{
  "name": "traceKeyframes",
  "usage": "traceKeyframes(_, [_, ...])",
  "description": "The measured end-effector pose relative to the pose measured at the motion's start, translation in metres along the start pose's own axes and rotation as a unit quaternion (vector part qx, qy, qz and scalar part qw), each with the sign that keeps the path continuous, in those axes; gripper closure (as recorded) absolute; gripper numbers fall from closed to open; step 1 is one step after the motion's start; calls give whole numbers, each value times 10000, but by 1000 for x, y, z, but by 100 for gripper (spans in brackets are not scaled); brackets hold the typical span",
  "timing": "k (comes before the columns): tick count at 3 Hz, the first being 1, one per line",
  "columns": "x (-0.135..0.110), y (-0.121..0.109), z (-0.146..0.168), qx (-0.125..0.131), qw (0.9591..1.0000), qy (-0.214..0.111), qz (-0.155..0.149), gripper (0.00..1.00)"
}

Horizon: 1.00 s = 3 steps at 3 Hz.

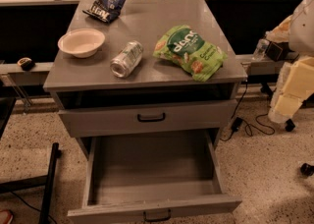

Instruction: Close middle drawer

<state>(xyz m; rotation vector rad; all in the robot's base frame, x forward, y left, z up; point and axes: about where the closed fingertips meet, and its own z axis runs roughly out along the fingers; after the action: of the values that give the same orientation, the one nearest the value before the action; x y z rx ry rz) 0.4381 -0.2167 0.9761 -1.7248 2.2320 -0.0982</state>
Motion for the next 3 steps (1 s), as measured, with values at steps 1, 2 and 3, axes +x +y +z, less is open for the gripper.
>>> traceKeyframes(1, [4,4,10,-31,10000,-64,19,0])
traceKeyframes(2, [23,28,54,-301,9991,-308,69,0])
traceKeyframes(3, [38,59,91,-564,9973,-377,-272,0])
